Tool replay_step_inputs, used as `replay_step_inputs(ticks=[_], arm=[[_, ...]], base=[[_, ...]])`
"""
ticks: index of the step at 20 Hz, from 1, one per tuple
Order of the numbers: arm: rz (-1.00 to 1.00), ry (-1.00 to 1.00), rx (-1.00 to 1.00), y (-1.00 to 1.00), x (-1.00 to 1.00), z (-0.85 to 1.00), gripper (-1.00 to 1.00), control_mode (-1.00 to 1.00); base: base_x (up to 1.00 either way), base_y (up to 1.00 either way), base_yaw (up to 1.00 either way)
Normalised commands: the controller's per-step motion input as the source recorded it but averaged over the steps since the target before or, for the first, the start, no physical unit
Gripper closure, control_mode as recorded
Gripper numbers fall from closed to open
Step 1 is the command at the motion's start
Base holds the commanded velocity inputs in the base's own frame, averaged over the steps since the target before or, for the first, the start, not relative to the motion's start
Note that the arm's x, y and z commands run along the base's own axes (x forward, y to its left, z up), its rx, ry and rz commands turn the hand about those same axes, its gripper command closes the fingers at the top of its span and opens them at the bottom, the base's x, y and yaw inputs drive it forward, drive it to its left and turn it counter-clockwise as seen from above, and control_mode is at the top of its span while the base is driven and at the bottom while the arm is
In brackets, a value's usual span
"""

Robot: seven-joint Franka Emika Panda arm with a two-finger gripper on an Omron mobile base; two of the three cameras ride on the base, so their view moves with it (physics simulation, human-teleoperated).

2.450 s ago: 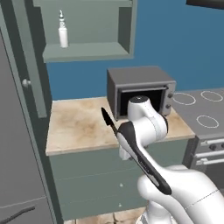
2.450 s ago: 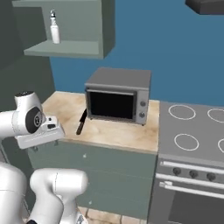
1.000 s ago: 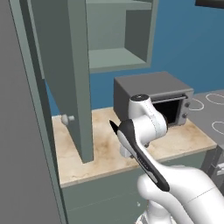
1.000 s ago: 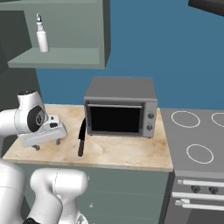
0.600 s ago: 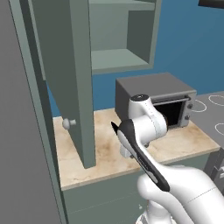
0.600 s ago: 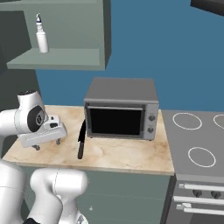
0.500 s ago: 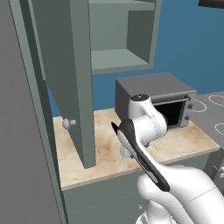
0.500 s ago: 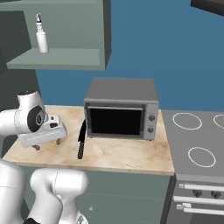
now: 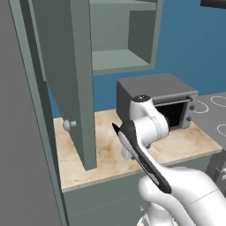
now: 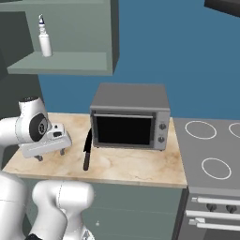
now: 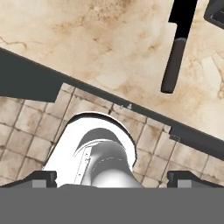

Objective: Move the cutting board and knife to the sink. Then move spray from the cabinet to the counter.

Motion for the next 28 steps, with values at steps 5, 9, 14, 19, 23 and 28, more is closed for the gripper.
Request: replay_step_inputs(ticks=[5, 9, 14, 19, 23, 28], arm=[[0.0, 0.02, 0.0, 0.0, 0.14, 0.0, -1.0, -1.0], [0.0, 0.01, 0.03, -0.08, 0.46, -0.02, -1.0, -1.0], [-0.02, 0.04, 0.03, -0.17, 0.5, -0.07, -1.0, -1.0], [-0.21, 0.14, 0.02, -0.23, 0.35, -0.19, -1.0, -1.0], [-0.32, 0.16, 0.02, -0.15, 0.26, -0.31, -1.0, -1.0], [-0.34, 0.02, 0.01, -0.12, 0.25, -0.43, -1.0, -1.0]], base=[[0.14, 0.0, 0.02], [0.0, 0.0, 0.0], [0.0, 0.0, 0.0], [0.0, 0.0, 0.0], [0.0, 0.0, 0.0], [0.0, 0.0, 0.0]])
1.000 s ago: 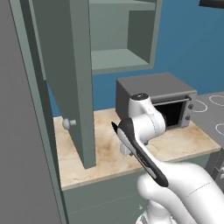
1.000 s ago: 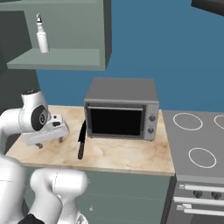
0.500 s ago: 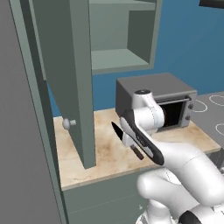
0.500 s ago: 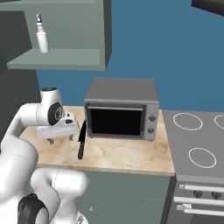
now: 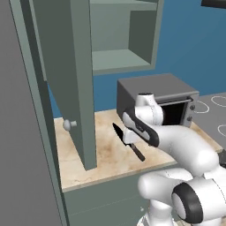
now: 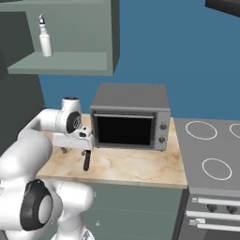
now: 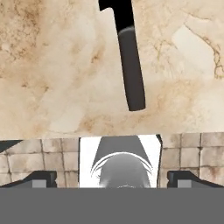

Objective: Move the cutting board and knife to the sink. Then move spray from the cabinet to the counter.

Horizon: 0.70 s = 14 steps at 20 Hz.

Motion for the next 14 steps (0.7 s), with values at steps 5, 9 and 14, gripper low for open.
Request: replay_step_inputs(ticks=[5, 9, 14], arm=[[-0.31, -0.06, 0.0, -0.01, 0.13, -0.44, -1.0, -1.0], [-0.26, -0.09, 0.0, -0.04, 0.14, -0.37, -1.0, -1.0], [-0.22, -0.14, 0.0, -0.06, 0.17, -0.26, -1.0, -1.0]], base=[[0.0, 0.0, 0.0], [0.0, 0.0, 0.0], [0.0, 0.0, 0.0]])
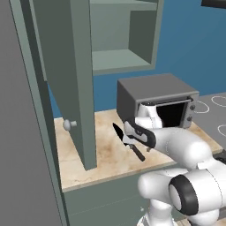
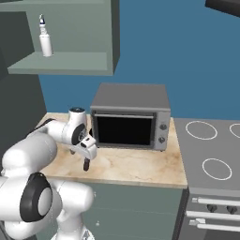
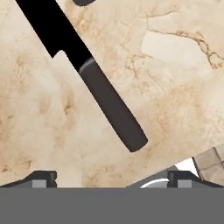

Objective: Move the cutting board and knife to the sink. Then move spray from the cabinet to the counter.

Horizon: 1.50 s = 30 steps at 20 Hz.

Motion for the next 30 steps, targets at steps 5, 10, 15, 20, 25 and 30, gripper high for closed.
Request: replay_step_inputs(ticks=[5, 10, 15, 20, 25, 30], arm=[[-0.24, -0.24, -0.01, -0.05, 0.02, -0.13, -1.0, -1.0], [-0.19, -0.11, 0.0, 0.0, 0.15, -0.09, -1.0, -1.0], [-0.1, 0.0, 0.0, -0.01, 0.22, -0.09, -1.0, -1.0], [0.0, 0.0, -0.02, -0.09, 0.2, -0.07, -1.0, -1.0], [0.03, 0.03, -0.07, -0.08, 0.1, -0.05, -1.0, -1.0], [0.09, 0.02, -0.09, -0.07, 0.02, -0.1, -1.0, -1.0]], base=[[0.0, 0.0, 0.0], [0.0, 0.0, 0.0], [0.0, 0.0, 0.0], [0.0, 0.0, 0.0], [0.0, 0.0, 0.0], [0.0, 0.0, 0.0]])
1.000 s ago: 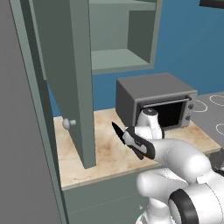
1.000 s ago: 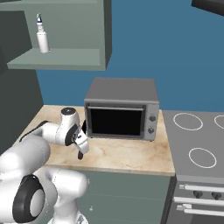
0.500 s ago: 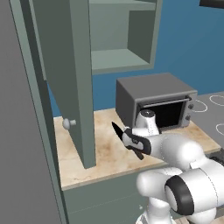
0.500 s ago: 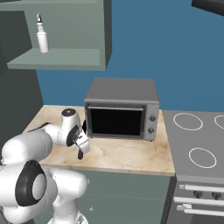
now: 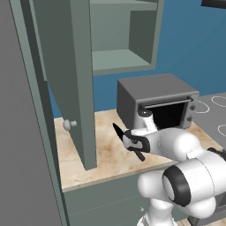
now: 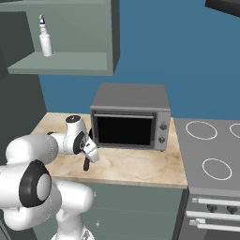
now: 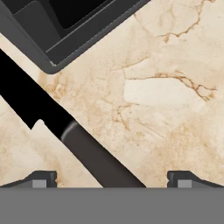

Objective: Move the cutting board and knife to the sink. Then move spray from the cabinet to the counter.

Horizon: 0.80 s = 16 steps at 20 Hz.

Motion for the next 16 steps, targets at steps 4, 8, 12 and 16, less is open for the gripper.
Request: replay_step_inputs(ticks=[4, 8, 12, 16], arm=[[0.11, 0.07, -0.06, 0.0, 0.0, -0.13, -1.0, -1.0], [0.11, 0.04, -0.01, 0.0, 0.0, -0.14, -1.0, -1.0], [0.09, 0.04, 0.0, 0.0, 0.0, -0.13, -1.0, -1.0], [0.08, 0.02, 0.0, 0.0, 0.07, -0.1, -1.0, -1.0]], base=[[0.0, 0.0, 0.0], [0.0, 0.0, 0.0], [0.0, 0.0, 0.0], [0.0, 0.0, 0.0]])
